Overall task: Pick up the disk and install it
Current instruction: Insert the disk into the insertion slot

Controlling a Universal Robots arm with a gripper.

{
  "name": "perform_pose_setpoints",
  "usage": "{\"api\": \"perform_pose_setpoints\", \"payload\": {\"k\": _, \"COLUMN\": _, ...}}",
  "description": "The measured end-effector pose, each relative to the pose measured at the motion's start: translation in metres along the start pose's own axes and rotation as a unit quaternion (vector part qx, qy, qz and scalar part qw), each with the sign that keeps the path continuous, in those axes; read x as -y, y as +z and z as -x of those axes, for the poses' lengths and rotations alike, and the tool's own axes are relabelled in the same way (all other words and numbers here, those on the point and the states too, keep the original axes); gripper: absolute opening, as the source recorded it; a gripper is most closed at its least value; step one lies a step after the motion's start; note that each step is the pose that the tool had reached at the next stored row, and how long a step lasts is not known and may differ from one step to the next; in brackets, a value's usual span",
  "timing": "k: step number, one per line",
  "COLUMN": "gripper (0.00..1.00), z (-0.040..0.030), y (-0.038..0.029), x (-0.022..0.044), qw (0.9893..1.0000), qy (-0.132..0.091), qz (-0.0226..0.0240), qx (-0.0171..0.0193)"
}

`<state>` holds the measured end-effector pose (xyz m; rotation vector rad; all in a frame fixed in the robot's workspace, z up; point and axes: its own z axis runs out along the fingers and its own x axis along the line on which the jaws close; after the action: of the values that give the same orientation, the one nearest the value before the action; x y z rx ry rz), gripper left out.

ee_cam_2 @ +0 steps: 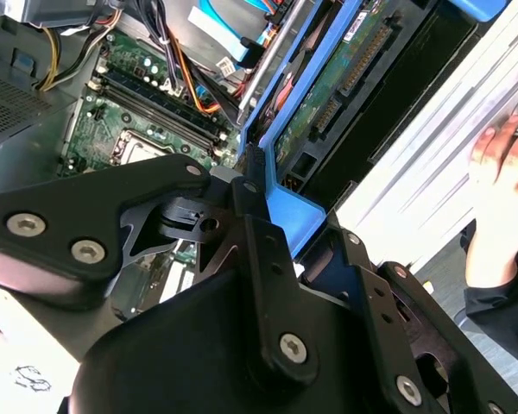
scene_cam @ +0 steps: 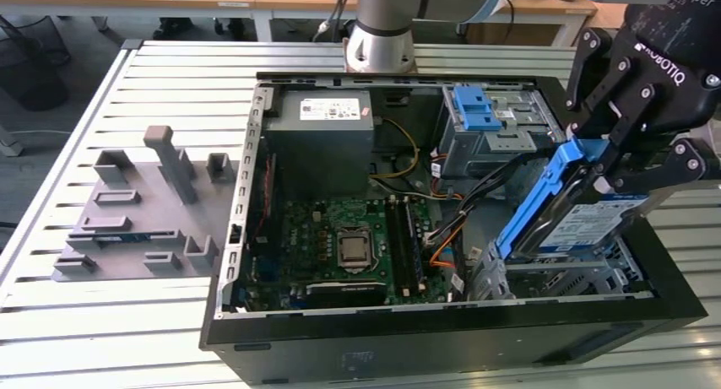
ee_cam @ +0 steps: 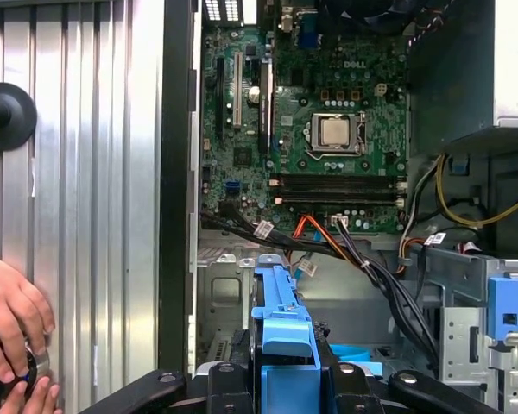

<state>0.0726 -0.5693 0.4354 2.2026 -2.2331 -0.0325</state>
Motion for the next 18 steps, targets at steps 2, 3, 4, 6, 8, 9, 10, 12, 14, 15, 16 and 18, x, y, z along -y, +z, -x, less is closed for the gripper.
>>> {"api": "perform_pose_setpoints", "payload": {"k": 2, "gripper": 0.36, "z": -0.0002, "y": 0.0006, "x": 0.0001, "qw": 1.0000, "qy": 0.000, "qz": 0.0000, "qx": 0.0000}}
{"api": "perform_pose_setpoints", "payload": {"k": 3, "gripper": 0.36, "z": -0.0002, "y": 0.0010, "x": 0.0001, "qw": 1.0000, "qy": 0.000, "qz": 0.0000, "qx": 0.0001}}
{"api": "perform_pose_setpoints", "payload": {"k": 4, "gripper": 0.36, "z": -0.0003, "y": 0.0013, "x": 0.0001, "qw": 1.0000, "qy": 0.000, "qz": 0.0000, "qx": 0.0001}}
{"api": "perform_pose_setpoints", "payload": {"k": 6, "gripper": 0.36, "z": -0.0004, "y": 0.0019, "x": 0.0002, "qw": 1.0000, "qy": 0.001, "qz": 0.0000, "qx": 0.0000}}
{"api": "perform_pose_setpoints", "payload": {"k": 8, "gripper": 0.36, "z": -0.0004, "y": 0.0026, "x": 0.0002, "qw": 1.0000, "qy": 0.001, "qz": 0.0000, "qx": 0.0001}}
{"api": "perform_pose_setpoints", "payload": {"k": 9, "gripper": 0.36, "z": -0.0005, "y": 0.0029, "x": 0.0002, "qw": 1.0000, "qy": 0.002, "qz": 0.0000, "qx": 0.0000}}
{"api": "perform_pose_setpoints", "payload": {"k": 10, "gripper": 0.36, "z": -0.0005, "y": 0.0033, "x": 0.0002, "qw": 1.0000, "qy": 0.002, "qz": 0.0000, "qx": 0.0001}}
{"api": "perform_pose_setpoints", "payload": {"k": 12, "gripper": 0.36, "z": -0.0006, "y": 0.0044, "x": 0.0003, "qw": 1.0000, "qy": 0.002, "qz": 0.0000, "qx": 0.0001}}
{"api": "perform_pose_setpoints", "payload": {"k": 14, "gripper": 0.36, "z": -0.0008, "y": 0.0055, "x": 0.0003, "qw": 1.0000, "qy": 0.002, "qz": 0.0000, "qx": 0.0001}}
{"api": "perform_pose_setpoints", "payload": {"k": 15, "gripper": 0.36, "z": -0.0009, "y": 0.0061, "x": 0.0003, "qw": 1.0000, "qy": 0.002, "qz": 0.0000, "qx": 0.0001}}
{"api": "perform_pose_setpoints", "payload": {"k": 16, "gripper": 0.36, "z": -0.0010, "y": 0.0067, "x": 0.0003, "qw": 1.0000, "qy": 0.002, "qz": 0.0000, "qx": 0.0001}}
{"api": "perform_pose_setpoints", "payload": {"k": 18, "gripper": 0.36, "z": -0.0012, "y": 0.0079, "x": 0.0003, "qw": 1.0000, "qy": 0.002, "qz": 0.0000, "qx": 0.0001}}
